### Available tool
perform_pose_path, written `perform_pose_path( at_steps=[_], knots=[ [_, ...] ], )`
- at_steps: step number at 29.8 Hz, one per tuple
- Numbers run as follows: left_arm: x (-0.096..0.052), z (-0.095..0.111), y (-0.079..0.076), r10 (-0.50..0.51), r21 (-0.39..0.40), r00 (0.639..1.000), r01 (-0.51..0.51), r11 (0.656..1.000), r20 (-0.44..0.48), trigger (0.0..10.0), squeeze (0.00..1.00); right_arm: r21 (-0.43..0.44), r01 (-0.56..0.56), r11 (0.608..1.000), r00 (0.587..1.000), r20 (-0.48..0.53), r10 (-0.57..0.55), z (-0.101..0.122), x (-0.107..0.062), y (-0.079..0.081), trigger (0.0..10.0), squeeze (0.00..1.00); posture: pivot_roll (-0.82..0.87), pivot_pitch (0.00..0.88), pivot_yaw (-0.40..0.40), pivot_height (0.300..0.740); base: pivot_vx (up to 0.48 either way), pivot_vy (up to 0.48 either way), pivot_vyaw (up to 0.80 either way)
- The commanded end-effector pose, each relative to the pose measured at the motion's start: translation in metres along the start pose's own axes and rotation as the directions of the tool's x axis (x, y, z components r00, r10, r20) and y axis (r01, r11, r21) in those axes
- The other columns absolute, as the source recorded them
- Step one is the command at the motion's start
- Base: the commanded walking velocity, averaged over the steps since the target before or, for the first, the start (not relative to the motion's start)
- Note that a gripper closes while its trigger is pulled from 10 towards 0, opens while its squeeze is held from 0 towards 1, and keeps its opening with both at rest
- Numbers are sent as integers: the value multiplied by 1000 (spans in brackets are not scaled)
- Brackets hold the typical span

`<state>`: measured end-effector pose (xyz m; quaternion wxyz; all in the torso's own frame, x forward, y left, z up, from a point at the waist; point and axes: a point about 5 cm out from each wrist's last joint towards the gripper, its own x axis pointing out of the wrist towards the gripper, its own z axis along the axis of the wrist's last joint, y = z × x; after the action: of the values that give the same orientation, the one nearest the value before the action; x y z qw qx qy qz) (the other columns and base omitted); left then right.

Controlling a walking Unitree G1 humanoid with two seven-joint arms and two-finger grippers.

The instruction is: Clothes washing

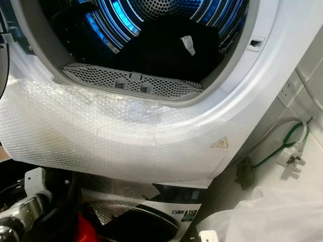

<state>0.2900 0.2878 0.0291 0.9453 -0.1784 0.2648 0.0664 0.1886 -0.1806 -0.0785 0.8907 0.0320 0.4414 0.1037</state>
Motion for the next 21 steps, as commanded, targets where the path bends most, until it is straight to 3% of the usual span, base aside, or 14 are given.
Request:
perform_pose_path(
  at_steps=[1, 4, 5, 7, 10, 11, 13, 15, 16, 17, 19, 21],
  knots=[
    [-6, 2, 1, -107, 5, 994, 106, 994, 4, 0, 0, 5, -18, 1000, 1000, -15, 18, 1, 2, 5, 10000, 0, 71, 0, -86, 740, 0, 0, 0],
    [-18, 2, 6, -177, 32, 984, 177, 984, 14, 0, 0, -7, -38, 999, 999, -30, 38, 1, 4, 10, 10000, 0, 94, 0, -80, 740, 0, 0, 0],
    [-31, 2, 12, -213, 61, 977, 211, 975, 18, 0, 0, -16, -53, 998, 998, -40, 53, 1, 5, 14, 10000, 0, 125, 0, -76, 740, 0, 0, 0],
    [-40, 2, 15, -231, 81, 973, 229, 970, 19, 0, 0, -23, -64, 998, 997, -46, 63, 1, 5, 16, 10000, 0, 125, 0, -76, 740, 0, 0, 0],
    [-67, 2, 36, -245, 103, 969, 241, 965, 24, 0, 0, -29, -76, 997, 996, -52, 74, 1, 8, 22, 10000, 0, 177, 0, -55, 740, 0, 0, 0],
    [-67, 2, 36, -245, 103, 969, 241, 965, 24, 0, 0, -29, -76, 997, 996, -52, 74, 1, 8, 22, 10000, 0, 177, 0, -55, 740, 0, 0, 0],
    [-83, 1, 47, -242, 114, 970, 238, 965, 23, 0, 0, -28, -83, 996, 995, -54, 81, 1, 9, 26, 10000, 0, 196, 0, -51, 740, 0, 0, 0],
    [-83, 1, 47, -242, 114, 970, 238, 965, 23, 0, 0, -28, -83, 996, 995, -54, 81, 1, 9, 26, 10000, 0, 196, 0, -51, 740, 0, 0, 0],
    [-93, 2, 54, -238, 131, 971, 233, 964, 23, 0, 0, -28, -87, 996, 995, -57, 86, 1, 9, 29, 10000, 0, 217, 0, -48, 740, 0, 0, 0],
    [-93, 2, 54, -238, 131, 971, 233, 964, 23, 0, 0, -28, -87, 996, 995, -57, 86, 1, 9, 29, 10000, 0, 217, 0, -48, 740, 0, 0, 0],
    [-126, 13, 69, -255, 200, 965, 238, 950, 66, 0, 0, -40, -113, 993, 992, -64, 111, 3, 12, 38, 10000, 0, 276, 0, -61, 740, 0, 0, 0],
    [-156, 30, 75, -307, 283, 944, 264, 922, 119, 0, 0, -60, -139, 988, 989, -68, 135, 7, 14, 45, 10000, 0, 308, 0, -71, 740, 0, 0, 0]
  ],
)
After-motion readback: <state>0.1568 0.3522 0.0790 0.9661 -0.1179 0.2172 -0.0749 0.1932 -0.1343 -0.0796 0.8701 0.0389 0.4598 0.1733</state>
